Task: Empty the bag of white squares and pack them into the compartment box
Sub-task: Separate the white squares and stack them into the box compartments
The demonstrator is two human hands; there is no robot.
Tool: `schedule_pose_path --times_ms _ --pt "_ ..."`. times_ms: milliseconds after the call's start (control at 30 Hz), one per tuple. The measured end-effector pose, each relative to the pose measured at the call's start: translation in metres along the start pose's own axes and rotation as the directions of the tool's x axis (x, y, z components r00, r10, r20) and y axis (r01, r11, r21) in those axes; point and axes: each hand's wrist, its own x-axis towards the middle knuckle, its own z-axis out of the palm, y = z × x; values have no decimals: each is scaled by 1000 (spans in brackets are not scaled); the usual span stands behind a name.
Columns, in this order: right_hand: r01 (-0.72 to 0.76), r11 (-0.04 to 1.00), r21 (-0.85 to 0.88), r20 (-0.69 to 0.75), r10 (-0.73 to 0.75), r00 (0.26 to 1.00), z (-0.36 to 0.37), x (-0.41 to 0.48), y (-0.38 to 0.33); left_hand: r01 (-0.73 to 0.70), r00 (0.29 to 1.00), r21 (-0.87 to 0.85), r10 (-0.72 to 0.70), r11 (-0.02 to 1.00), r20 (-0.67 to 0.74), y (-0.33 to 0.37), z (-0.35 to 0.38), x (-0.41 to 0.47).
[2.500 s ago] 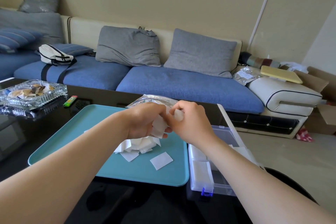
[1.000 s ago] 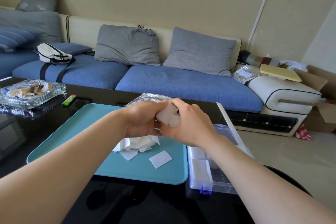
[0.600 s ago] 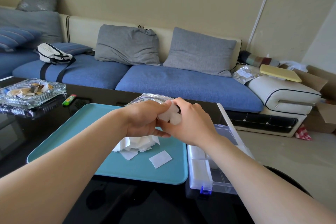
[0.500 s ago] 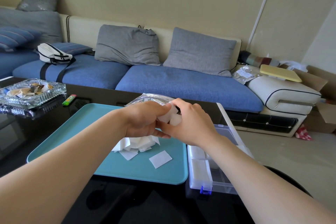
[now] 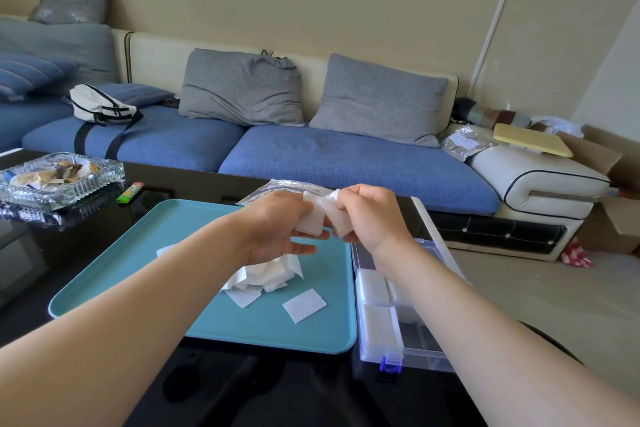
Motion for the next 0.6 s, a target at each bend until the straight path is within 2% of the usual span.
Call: schedule_pose_path --times_ms 67,167,367,600 --pt "-56 995 77 21 55 998 0 0 0 -56 997 26 57 998 -49 1 2 2" --pt "-87 991 100 37 84 996 0 0 3 -108 991 -16 106 994 -80 3 4 2" --pt "-43 996 81 -29 46 999 1 -1 8 -126 992 -42 127 991 25 2 -1 0" --pt "21 996 89 -147 -8 989 6 4 12 -112 990 -123 121 986 68 6 7 -4"
